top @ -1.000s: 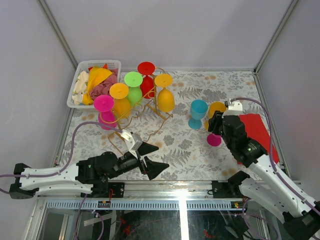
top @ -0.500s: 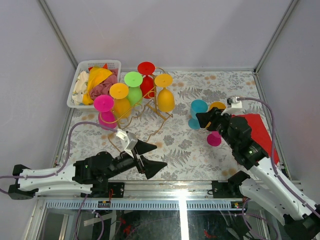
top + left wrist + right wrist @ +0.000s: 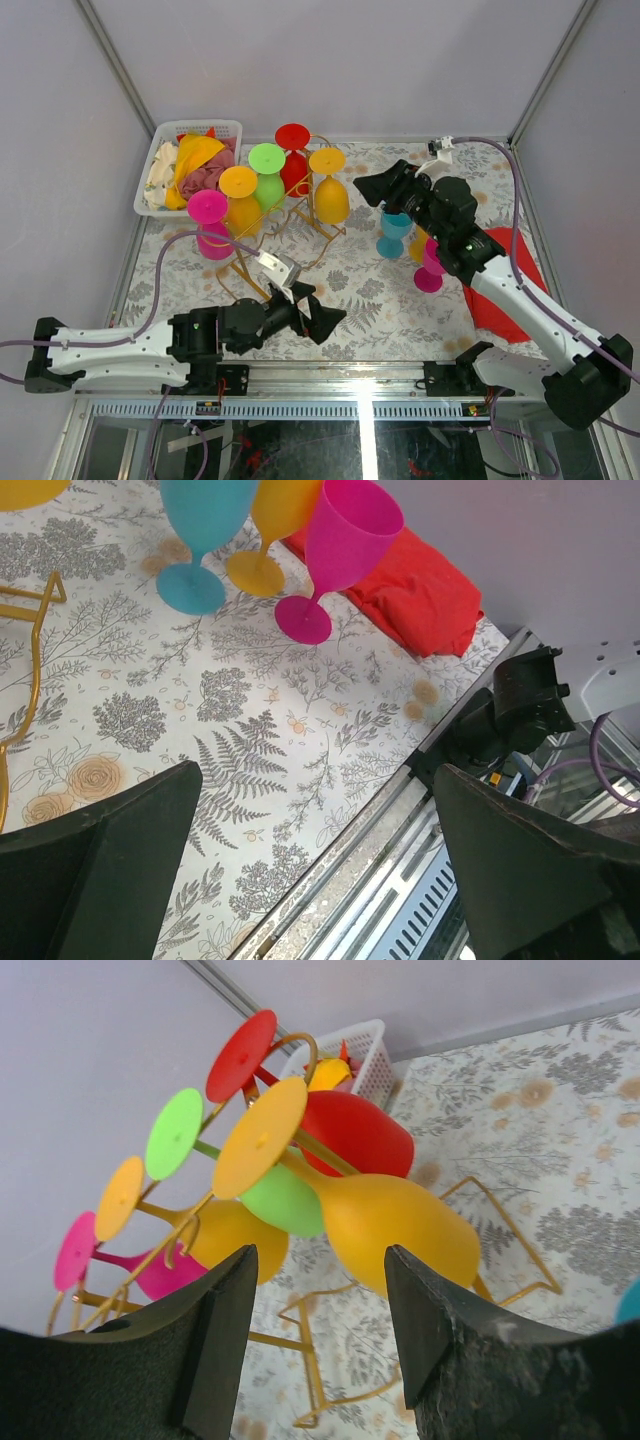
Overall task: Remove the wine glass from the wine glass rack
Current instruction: Pick up the wine glass from the wine rack.
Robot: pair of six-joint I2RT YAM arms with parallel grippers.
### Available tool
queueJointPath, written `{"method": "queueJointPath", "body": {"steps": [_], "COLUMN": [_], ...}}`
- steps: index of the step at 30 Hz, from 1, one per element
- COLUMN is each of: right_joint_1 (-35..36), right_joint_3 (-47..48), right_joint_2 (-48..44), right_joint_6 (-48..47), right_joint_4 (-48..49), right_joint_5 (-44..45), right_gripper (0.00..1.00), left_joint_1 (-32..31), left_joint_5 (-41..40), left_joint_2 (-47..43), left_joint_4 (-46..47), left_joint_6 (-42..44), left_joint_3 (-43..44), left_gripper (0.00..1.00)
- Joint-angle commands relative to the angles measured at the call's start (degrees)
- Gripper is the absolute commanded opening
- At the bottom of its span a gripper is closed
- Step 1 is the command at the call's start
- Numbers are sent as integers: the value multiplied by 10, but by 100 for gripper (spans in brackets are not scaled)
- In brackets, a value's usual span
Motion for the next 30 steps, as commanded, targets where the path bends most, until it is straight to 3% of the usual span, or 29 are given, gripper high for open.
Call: {"method": "queueJointPath", "body": {"steps": [1,18,23,30], "right_joint_1": [2,3,2,2], "right_joint_3": [28,128,134,159], "right_joint_2": [14,120,143,154], "right_joint_6": [70,114,136,113], "right_joint_4": [92,73,92,58], "right_joint_5": [-10,-13,-36,-22], "right_gripper": [61,56,42,30], "left_joint_1": [4,4,3,3], "left_joint_5": [-22,-50,-51,-54], "left_joint_2": [-2,-90,-90,-93], "left_joint_4": [20,-11,-11,-18], "left_joint_6": [-6,-40,-40,-35], "left_joint_3": [9,-32,-37,-33], "left_gripper": [100,100,100,100]}}
